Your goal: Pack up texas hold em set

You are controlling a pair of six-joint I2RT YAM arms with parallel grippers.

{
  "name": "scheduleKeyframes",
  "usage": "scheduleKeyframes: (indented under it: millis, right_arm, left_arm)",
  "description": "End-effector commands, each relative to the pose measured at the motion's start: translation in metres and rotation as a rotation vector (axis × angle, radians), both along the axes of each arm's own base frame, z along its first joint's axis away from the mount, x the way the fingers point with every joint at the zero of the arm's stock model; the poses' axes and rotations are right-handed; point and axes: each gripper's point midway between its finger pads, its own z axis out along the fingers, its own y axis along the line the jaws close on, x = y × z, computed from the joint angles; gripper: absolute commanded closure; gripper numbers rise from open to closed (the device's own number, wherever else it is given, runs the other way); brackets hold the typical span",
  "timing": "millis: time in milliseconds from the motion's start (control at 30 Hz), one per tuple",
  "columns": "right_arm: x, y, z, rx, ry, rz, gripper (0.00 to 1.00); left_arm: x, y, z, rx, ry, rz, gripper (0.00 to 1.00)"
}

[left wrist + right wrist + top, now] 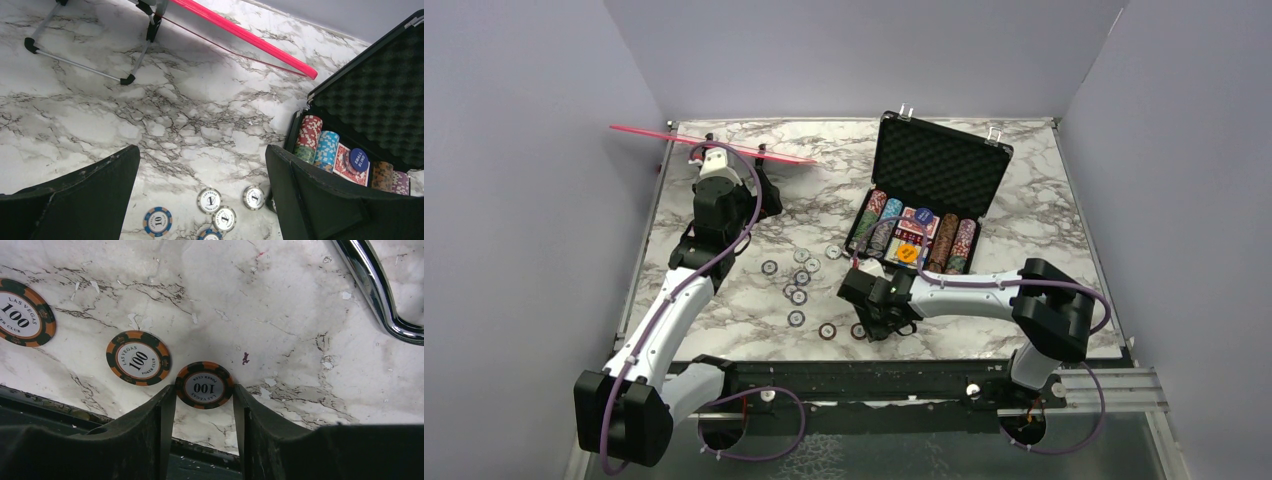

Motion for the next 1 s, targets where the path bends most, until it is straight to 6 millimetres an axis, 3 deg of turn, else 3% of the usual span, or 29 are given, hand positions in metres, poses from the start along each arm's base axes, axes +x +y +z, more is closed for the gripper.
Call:
scheduleKeyframes:
  millis: [0, 267, 633, 967]
  right_arm:
    - [-0.002, -0.011, -0.021, -0.063, 0.010, -0.009, 0.53]
    - [-0.006, -0.011, -0.025, -0.110, 0.056, 0.036, 0.43]
    - [-0.008, -0.017, -0.030, -0.155, 0.141, 0.098, 0.54]
    - [0.013, -0.001, 0.018, -0.069, 0.026, 0.039, 0.54]
  left_arm:
    - [0.003, 0.001, 0.000, -0.003, -0.008, 0.005, 0.01]
    - [0.002, 0.003, 0.000, 0.004, -0.007, 0.014, 0.01]
    - [0.001, 0.012, 0.004, 0.040, -0.009, 0.046, 0.01]
    - [0.001, 0.011, 0.007, 0.039, -0.012, 0.043, 0.01]
